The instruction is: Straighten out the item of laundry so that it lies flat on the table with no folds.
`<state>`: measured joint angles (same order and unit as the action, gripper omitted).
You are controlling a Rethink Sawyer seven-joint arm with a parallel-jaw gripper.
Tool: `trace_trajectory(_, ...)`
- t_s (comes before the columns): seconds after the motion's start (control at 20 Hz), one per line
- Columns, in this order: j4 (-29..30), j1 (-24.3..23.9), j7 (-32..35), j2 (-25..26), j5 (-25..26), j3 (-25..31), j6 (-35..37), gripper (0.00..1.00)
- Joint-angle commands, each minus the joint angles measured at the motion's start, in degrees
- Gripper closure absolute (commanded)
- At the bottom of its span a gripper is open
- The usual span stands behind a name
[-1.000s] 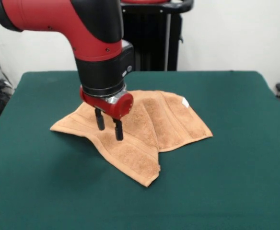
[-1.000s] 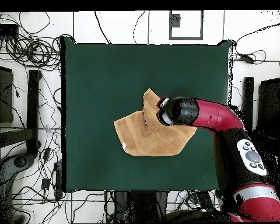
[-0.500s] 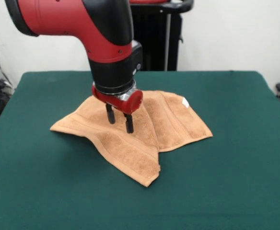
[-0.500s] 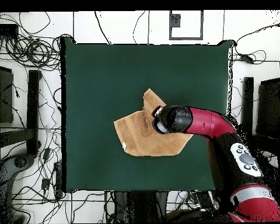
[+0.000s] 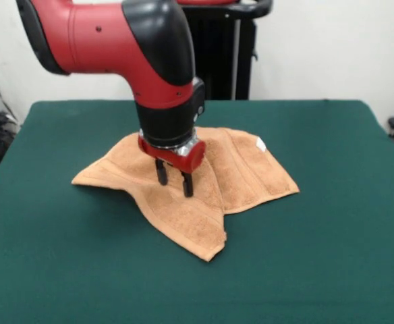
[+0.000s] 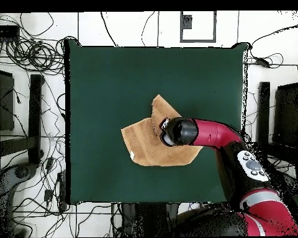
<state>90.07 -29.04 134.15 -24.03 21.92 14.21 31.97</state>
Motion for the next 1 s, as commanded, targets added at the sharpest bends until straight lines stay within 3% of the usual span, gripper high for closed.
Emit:
trace_trajectory(0.05,-0.7,1.4,-4.6,7.8,4.5,2.6,-5.1,0.0)
trace_trajectory(1.0,-2.4,-1.3,-5.7,6.5,5.4,0.7,-3.5,0.0)
